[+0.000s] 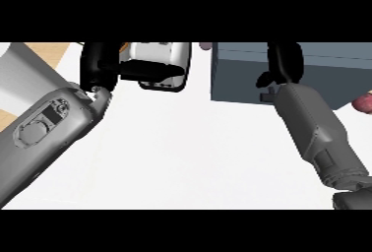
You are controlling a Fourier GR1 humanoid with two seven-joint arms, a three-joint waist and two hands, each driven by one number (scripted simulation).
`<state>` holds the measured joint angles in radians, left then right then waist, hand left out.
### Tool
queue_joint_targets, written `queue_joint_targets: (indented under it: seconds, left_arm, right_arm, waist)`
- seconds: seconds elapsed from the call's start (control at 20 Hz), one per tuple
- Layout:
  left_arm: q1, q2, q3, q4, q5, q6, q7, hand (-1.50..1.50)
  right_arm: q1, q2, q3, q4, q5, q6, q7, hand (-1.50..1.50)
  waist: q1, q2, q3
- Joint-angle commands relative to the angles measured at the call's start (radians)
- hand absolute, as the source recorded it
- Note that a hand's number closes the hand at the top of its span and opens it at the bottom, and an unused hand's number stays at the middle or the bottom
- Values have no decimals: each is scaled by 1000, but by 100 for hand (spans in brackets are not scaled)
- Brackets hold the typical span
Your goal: Pick up the can, place it into the drawer and close the drawer
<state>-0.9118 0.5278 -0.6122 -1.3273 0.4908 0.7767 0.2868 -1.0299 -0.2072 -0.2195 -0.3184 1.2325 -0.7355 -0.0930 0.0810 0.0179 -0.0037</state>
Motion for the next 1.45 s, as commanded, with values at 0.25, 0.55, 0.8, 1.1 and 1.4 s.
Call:
queue_joint_targets:
  seconds: [0.25,0.55,0.8,1.1,1.4]
  left_arm:
    - [76,23,20,-50,-21,-24,-39,-150]
    - [154,31,15,-100,-29,-6,-48,-150]
    - [137,40,32,-87,-40,-16,-50,-150]
    - [193,33,34,-107,-47,-4,-53,-150]
    - [224,44,73,-122,-58,-27,-64,-150]
  right_arm:
    - [-131,-17,-55,72,-48,35,-52,-150]
    - [-96,53,-190,20,-229,37,-231,-150]
    - [-146,79,-286,3,-345,107,-299,-150]
    - [-173,104,-415,-11,-504,233,-372,-150]
    - [-189,112,-454,8,-562,274,-394,-150]
  waist:
    - [20,20,7]
    - [16,8,9]
    - [7,9,9]
    - [-24,-4,8]
    - [-38,-4,5]
